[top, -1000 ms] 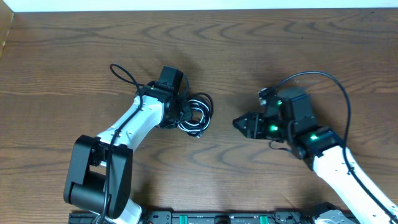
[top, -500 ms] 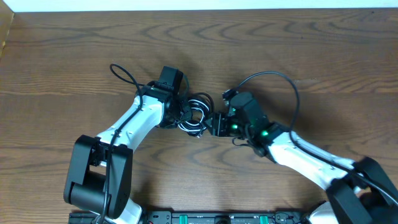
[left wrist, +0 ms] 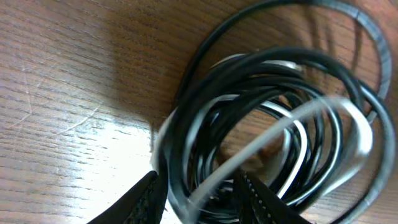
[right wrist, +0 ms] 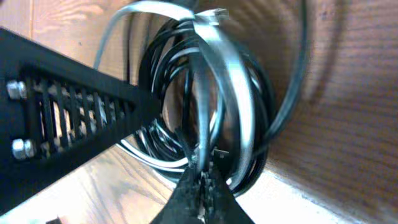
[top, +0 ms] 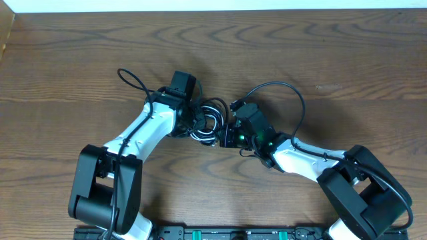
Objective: Untangle cables
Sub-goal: 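Move the right gripper toward the coil held by the left gripper, then grasp a black cable strand from the coil with the right gripper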
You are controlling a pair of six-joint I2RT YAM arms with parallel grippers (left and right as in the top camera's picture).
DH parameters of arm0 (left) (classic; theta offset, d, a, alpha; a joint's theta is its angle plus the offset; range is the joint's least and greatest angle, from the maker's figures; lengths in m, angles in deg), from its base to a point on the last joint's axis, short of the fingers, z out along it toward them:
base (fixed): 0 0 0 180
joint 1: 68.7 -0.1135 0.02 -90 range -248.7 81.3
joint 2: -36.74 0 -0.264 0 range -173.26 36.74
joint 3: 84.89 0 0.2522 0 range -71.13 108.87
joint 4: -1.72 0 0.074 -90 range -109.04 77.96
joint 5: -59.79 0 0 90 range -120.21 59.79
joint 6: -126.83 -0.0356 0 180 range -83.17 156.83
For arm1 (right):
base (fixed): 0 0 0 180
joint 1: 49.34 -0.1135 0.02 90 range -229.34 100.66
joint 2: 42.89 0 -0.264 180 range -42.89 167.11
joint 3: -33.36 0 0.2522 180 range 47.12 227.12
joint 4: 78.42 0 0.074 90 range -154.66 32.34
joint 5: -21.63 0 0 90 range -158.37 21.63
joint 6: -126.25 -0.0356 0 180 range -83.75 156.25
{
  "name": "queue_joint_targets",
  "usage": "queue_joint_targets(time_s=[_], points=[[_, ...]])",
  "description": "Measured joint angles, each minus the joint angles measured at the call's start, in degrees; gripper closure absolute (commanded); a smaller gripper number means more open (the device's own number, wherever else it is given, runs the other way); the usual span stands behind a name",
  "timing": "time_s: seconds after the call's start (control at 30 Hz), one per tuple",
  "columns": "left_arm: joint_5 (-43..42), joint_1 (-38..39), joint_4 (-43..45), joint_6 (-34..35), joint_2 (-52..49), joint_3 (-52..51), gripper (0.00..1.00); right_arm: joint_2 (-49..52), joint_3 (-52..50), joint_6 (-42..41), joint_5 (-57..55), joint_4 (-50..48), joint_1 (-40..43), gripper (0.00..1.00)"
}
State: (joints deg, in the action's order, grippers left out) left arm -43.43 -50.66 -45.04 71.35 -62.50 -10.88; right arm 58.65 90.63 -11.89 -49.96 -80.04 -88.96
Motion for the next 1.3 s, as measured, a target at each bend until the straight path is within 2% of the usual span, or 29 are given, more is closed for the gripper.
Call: queue_joint_targets(time_s=[0.17, 0.4, 0.83, 0.93, 1.03, 1.3], points=[[0.00, 0.00, 0.00, 0.00, 0.00, 0.00, 0.60, 0.00, -0.02, -0.04, 2.08, -3.17, 0.44, 0.99], [-0.02, 0.02, 0.04, 0.00, 0.00, 0.00, 0.60, 0.00, 0.00, -1.57, 10.78, -7.96, 4.42, 0.99], [-0.24, 0.02, 0.09, 0.00, 0.00, 0.00, 0.60, 0.00, 0.00, -5.09, 17.22, -8.09, 9.20, 0.99], [-0.22, 0.02, 0.09, 0.04, 0.00, 0.00, 0.54, 0.00, 0.00, -6.19, 17.51, -8.09, 9.62, 0.99], [-0.22, 0.02, 0.07, 0.00, 0.00, 0.00, 0.52, 0.00, 0.00, -6.78, 17.62, -7.87, 9.73, 0.99], [-0.20, 0.02, 0.04, 0.00, 0.00, 0.00, 0.52, 0.00, 0.04, -7.02, 16.65, -2.16, 9.84, 0.97]])
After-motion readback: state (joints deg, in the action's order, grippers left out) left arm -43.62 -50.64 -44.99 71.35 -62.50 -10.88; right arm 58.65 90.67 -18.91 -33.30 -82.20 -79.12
